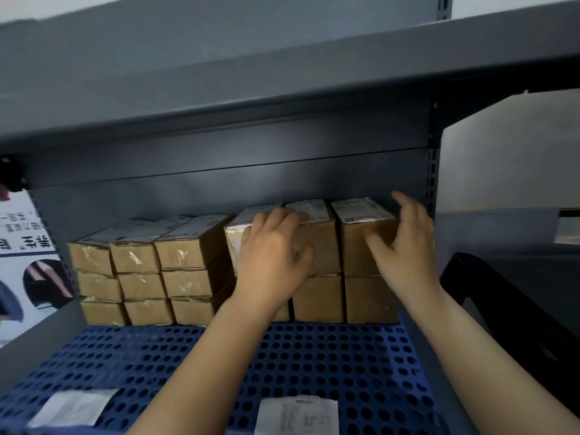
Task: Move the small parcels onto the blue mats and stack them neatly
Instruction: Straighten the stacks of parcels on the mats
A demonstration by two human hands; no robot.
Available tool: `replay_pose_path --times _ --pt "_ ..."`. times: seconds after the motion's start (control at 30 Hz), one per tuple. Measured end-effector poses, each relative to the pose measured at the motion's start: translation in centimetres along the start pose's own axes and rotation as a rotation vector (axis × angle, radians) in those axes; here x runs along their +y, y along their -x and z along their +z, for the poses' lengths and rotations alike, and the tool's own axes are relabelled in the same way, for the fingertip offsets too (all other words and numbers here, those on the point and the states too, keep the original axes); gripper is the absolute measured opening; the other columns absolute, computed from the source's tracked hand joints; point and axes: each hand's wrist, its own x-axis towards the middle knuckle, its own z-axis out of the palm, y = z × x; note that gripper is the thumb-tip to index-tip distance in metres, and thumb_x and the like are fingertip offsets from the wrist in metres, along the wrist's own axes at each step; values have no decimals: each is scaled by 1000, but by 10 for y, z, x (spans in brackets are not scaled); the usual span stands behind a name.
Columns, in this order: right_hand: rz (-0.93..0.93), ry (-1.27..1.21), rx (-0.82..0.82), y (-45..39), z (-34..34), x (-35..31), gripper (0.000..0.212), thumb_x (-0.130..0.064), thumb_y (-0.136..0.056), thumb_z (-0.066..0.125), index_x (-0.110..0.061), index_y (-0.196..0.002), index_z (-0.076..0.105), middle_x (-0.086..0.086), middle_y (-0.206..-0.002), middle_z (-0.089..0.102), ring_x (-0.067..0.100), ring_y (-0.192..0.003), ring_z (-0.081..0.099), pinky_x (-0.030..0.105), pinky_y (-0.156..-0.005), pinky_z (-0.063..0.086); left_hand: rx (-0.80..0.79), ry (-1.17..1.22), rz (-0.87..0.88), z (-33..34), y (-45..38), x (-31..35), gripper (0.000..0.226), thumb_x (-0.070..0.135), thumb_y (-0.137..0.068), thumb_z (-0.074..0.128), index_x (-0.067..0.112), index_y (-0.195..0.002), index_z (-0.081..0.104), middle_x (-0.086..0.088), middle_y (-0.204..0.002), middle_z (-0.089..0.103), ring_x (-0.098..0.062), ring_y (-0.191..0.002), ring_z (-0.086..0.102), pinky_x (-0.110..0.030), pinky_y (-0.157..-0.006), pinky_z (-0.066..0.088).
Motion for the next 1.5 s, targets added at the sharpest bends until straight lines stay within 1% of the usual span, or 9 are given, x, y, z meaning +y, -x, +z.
replay_pose_path --times 0.13,0.27,0.43,0.57,0.67,0.87,1.13,1.3,1.5 --pt "-293 123 -52 25 14 -33 59 -38 -83 47 -13 -136 40 11 -137 44 25 -127 35 43 -106 32 30 -100 -32 -21 24 -33 45 40 -78 43 20 -113 61 0 -114 62 -27 -101 56 -41 -81 48" --pt "-334 -68 -243 52 40 -68 54 -44 -83 42 -19 -131 46 -5 -131 43 7 -124 34 26 -102 30 24 -168 -95 -43 50 -76 47 43 -78 41 20 -115 60 1 -113 61 -25 -101 56 -41 -80 49" --pt "-196 -236 -451 76 83 -100 47 -33 -89 57 -33 -133 40 -24 -131 34 -10 -122 28 12 -102 24 64 -116 -202 -65 78 -148 53 46 -77 41 18 -118 59 -1 -116 60 -28 -105 56 -41 -84 46" --pt "-5 -229 -628 88 120 -118 55 -33 -91 56 -37 -138 28 -17 -138 33 1 -128 31 18 -95 24 58 -47 -300 -82 100 -208 60 49 -75 39 18 -122 56 -2 -119 58 -28 -107 52 -39 -84 44" --pt "176 -244 -694 96 149 -127 64 -35 -91 57 -37 -143 19 -6 -147 30 11 -134 31 23 -94 28 55 19 -373 -94 112 -254 52 37 -80 56 16 -128 52 -4 -120 55 -28 -111 50 -38 -88 40" --pt "379 -279 -590 116 202 -135 78 -26 -87 64 -31 -147 14 -6 -152 23 13 -136 28 29 -109 26 60 380 -579 -96 119 -344 70 16 -80 70 26 -139 33 1 -131 43 -23 -125 41 -45 -101 40" --pt "590 -305 -456 131 239 -146 98 -12 -82 70 -27 -150 2 5 -156 17 23 -139 25 31 -107 25 -238 720 -677 -70 110 -398 94 10 -77 74 25 -147 14 -4 -138 39 -23 -123 45 -41 -100 43" --pt "614 -302 -443 133 245 -150 100 -7 -82 69 -28 -150 -1 5 -151 27 22 -134 32 26 -99 28 -305 766 -615 -61 109 -401 88 1 -74 74 21 -143 21 13 -110 53 -12 -105 53 -26 -85 42" --pt "606 -283 -438 130 248 -153 99 -9 -82 69 -31 -150 0 2 -148 32 19 -130 36 27 -98 32 -349 748 -586 -60 109 -407 101 16 -66 79 28 -145 17 1 -139 43 -18 -122 47 -39 -102 43"
